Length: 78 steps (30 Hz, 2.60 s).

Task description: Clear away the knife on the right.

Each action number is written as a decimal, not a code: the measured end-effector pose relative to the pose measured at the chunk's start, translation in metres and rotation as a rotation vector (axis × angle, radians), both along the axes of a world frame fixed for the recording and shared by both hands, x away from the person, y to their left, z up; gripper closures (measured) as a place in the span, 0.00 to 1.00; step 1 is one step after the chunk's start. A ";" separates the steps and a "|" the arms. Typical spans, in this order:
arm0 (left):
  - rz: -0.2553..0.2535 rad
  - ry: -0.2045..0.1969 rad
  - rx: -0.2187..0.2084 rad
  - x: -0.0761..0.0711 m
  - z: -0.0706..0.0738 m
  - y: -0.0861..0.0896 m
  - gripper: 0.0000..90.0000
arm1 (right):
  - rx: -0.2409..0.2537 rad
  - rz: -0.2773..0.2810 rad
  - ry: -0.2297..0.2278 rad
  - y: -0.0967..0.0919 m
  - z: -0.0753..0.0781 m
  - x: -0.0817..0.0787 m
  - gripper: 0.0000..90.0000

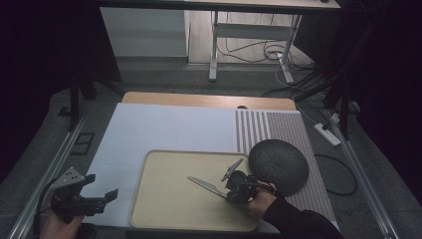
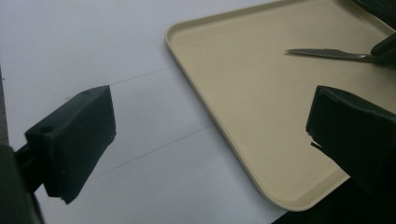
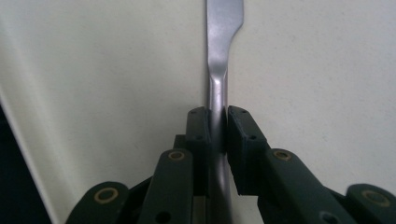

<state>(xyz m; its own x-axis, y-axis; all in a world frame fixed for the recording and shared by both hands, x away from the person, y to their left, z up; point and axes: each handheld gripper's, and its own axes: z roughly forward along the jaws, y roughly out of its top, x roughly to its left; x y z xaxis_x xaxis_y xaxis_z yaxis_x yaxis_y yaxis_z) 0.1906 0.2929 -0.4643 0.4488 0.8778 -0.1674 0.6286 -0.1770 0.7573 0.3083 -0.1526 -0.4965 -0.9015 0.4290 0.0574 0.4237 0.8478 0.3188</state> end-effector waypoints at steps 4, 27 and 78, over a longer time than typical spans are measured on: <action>-0.001 0.003 0.003 0.000 0.000 0.000 0.03 | 0.094 0.021 0.017 0.002 0.009 0.006 0.88; -0.002 0.005 0.009 0.000 0.000 -0.001 0.03 | 0.055 0.097 -0.045 0.054 -0.007 0.035 1.00; -0.021 -0.002 -0.005 0.000 0.000 0.000 0.03 | 0.068 -0.201 -0.024 -0.044 0.012 0.058 0.84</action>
